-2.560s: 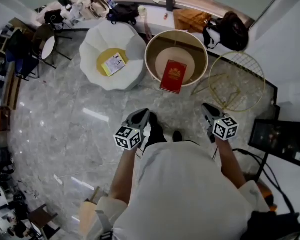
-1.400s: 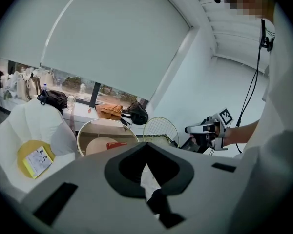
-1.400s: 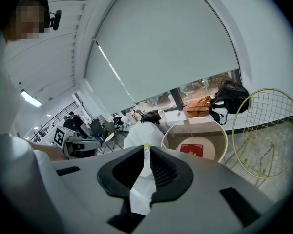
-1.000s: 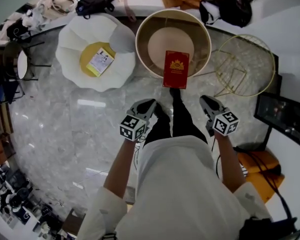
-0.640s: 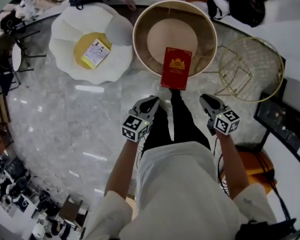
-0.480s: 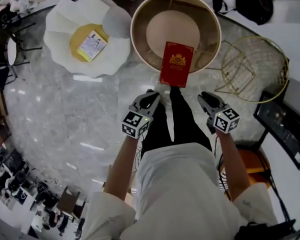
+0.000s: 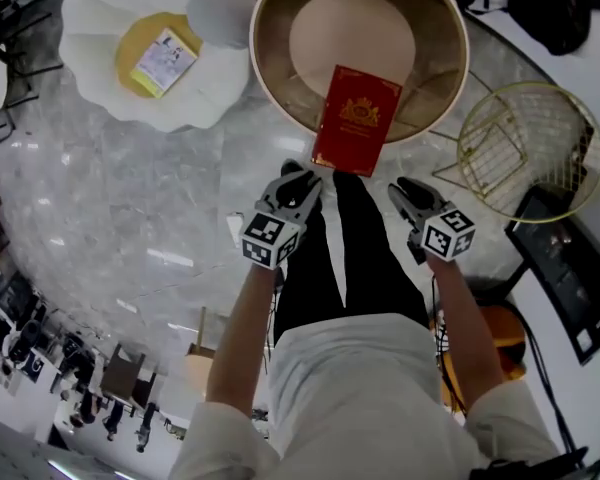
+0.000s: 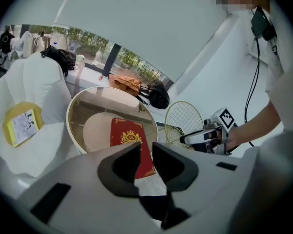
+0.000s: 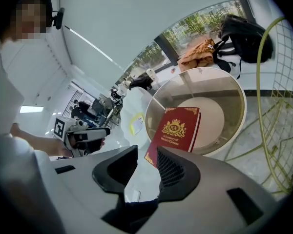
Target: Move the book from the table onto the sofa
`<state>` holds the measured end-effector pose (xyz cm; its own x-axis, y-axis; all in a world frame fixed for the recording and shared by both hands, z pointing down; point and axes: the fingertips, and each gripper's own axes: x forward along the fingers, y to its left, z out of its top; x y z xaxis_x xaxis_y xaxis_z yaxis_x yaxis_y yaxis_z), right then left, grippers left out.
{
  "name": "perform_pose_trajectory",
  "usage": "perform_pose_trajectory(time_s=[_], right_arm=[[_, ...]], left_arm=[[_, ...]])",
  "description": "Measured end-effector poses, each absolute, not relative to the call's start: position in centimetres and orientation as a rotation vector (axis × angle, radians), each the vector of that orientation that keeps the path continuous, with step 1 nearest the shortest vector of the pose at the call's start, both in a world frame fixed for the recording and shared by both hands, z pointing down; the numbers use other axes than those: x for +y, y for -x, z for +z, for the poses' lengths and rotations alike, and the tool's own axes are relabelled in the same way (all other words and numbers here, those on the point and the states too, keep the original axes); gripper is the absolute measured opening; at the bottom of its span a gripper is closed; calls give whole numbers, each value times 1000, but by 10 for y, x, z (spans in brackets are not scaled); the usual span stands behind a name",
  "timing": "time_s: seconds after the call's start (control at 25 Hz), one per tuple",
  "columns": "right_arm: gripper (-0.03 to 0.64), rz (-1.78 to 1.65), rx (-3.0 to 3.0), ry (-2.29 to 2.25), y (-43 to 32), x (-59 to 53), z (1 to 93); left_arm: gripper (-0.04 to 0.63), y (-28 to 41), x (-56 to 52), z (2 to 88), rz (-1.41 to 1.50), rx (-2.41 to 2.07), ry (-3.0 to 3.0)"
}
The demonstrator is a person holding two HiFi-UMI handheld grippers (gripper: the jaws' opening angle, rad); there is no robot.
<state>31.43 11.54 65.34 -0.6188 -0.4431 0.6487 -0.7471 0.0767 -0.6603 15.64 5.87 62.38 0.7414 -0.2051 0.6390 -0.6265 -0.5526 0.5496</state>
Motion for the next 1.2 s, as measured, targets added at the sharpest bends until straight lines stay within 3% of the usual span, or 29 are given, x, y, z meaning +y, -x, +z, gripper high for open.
perform_pose_trajectory(time_s=[0.32,0.64,0.96,1.2], right_arm=[[173,1650,-1987,-1131,-307,119,739],[216,1734,-1916,-1062,-306,123,808],[324,1972,-1842,-951,-285,129,849],[327,1968,-1841,-903,-272,131,855]], left_arm=[[144,-146,62,719,765,-627,-1998],[177,-144,72,791,815,-588,-1918],[318,-161,81,834,800,-493,-1794],[307,-172,87,841,782,-422,-1778]])
